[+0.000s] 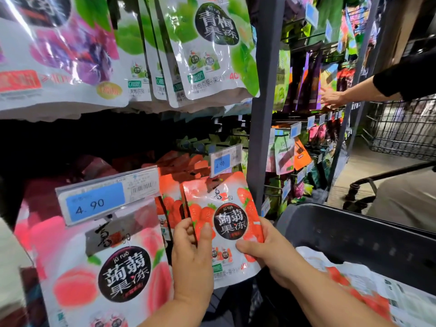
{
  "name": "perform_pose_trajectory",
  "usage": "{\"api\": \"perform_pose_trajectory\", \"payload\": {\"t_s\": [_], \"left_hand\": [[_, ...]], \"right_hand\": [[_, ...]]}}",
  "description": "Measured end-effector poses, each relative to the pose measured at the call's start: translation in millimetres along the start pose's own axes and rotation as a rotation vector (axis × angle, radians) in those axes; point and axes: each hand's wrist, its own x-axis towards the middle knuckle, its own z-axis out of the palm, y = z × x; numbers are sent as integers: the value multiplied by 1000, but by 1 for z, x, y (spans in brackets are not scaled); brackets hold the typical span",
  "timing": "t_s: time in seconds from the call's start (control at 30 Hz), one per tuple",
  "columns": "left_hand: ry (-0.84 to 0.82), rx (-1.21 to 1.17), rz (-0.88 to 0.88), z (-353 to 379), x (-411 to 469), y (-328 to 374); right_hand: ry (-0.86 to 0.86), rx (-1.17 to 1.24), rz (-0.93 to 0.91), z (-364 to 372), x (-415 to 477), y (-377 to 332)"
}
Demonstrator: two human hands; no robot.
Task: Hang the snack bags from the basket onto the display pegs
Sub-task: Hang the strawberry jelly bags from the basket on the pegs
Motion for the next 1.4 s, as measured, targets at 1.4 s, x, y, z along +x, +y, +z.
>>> {"api": "perform_pose_trajectory", "payload": {"t_s": [1.4], "left_hand": [[-663,393,373,64,-21,-28]], "right_hand": [[161,-1309,24,-100,-28,-14]]}}
